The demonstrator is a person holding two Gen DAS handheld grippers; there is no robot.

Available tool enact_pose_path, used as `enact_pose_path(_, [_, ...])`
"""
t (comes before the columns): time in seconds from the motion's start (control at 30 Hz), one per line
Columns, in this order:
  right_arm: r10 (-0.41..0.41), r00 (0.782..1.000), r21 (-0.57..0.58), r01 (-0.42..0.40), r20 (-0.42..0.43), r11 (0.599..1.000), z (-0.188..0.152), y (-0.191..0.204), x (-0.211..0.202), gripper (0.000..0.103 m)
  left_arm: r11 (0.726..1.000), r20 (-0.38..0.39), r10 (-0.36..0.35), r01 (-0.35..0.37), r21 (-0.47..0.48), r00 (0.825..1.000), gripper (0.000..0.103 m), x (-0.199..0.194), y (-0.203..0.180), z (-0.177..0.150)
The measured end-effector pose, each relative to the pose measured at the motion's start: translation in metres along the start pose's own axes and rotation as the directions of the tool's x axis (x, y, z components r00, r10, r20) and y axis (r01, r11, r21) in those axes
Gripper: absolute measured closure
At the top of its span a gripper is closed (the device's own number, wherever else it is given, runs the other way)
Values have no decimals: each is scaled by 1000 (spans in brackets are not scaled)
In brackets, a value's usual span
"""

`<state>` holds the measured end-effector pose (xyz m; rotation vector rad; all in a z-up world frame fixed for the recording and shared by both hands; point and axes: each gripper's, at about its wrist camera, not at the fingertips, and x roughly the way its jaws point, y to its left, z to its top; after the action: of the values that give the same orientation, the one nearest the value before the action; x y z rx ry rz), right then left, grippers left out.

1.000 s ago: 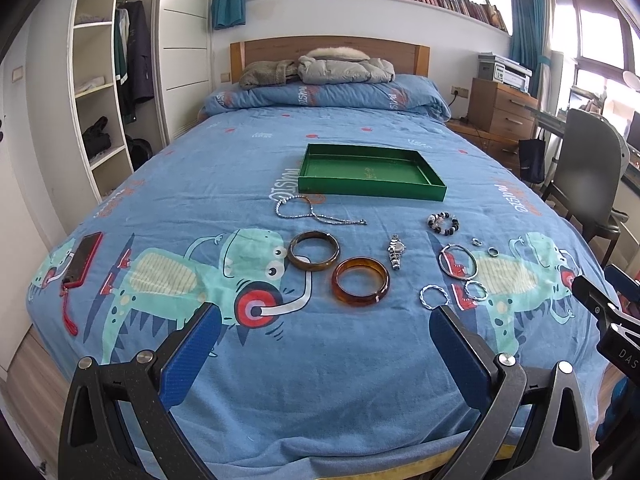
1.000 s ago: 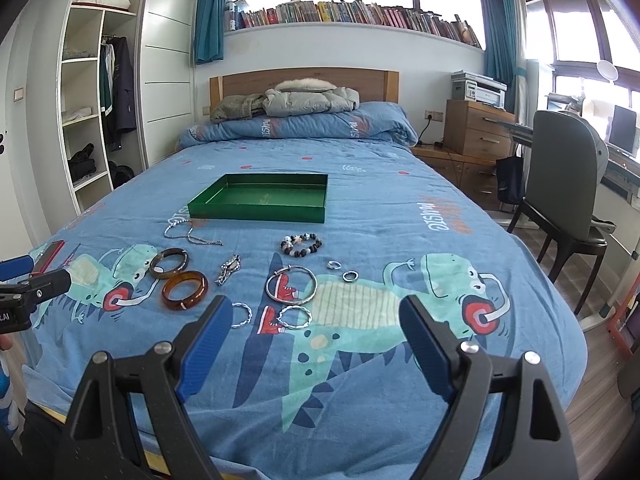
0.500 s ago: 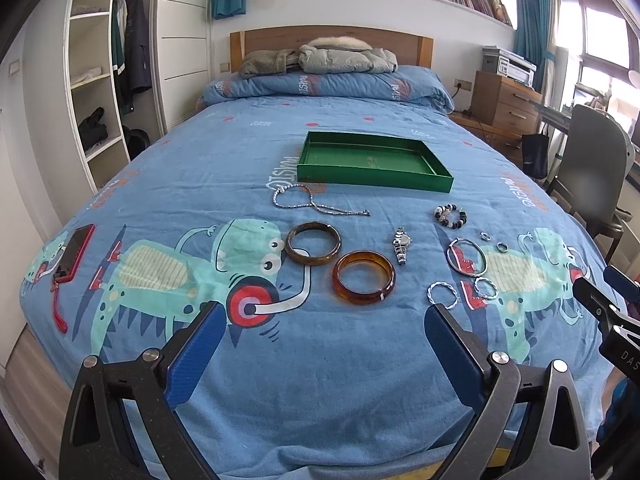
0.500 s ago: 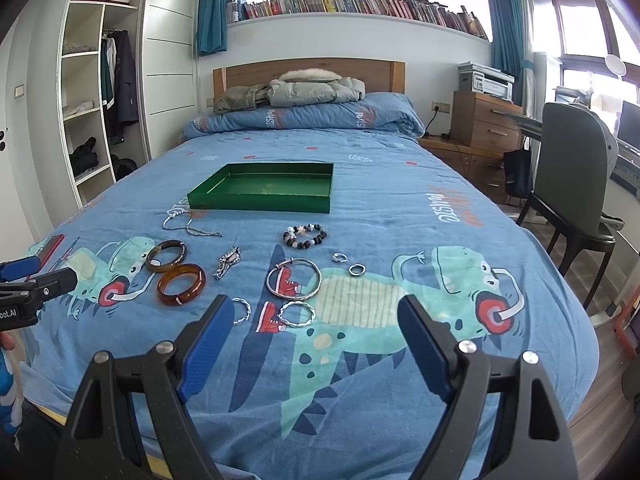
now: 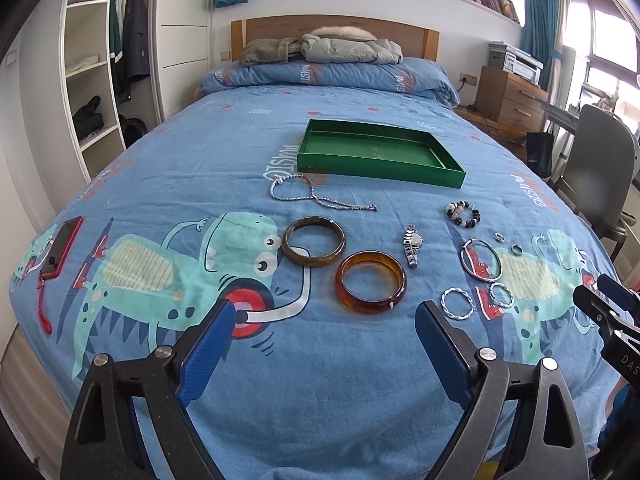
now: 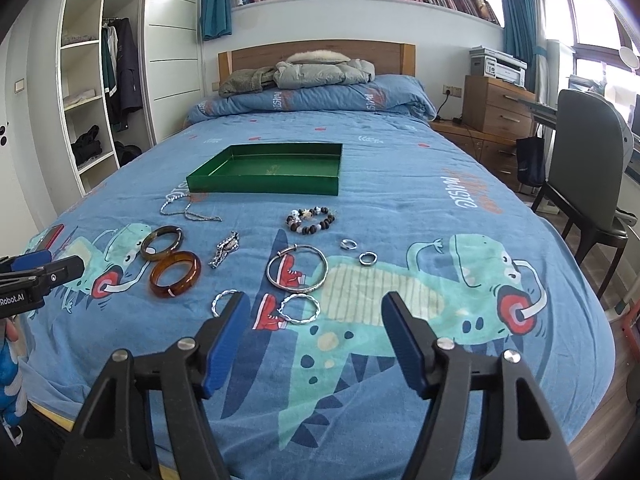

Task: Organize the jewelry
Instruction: 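Grasp amber bangle with left tool while right tool grasps a twisted silver hoop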

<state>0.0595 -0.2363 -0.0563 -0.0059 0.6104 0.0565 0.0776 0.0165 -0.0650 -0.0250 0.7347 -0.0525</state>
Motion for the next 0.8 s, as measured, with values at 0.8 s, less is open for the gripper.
enact_pose_path(0.8, [200, 978, -35, -202, -62, 979, -3, 22, 57, 63, 997, -113, -39, 32, -69, 993, 30, 85, 6, 8])
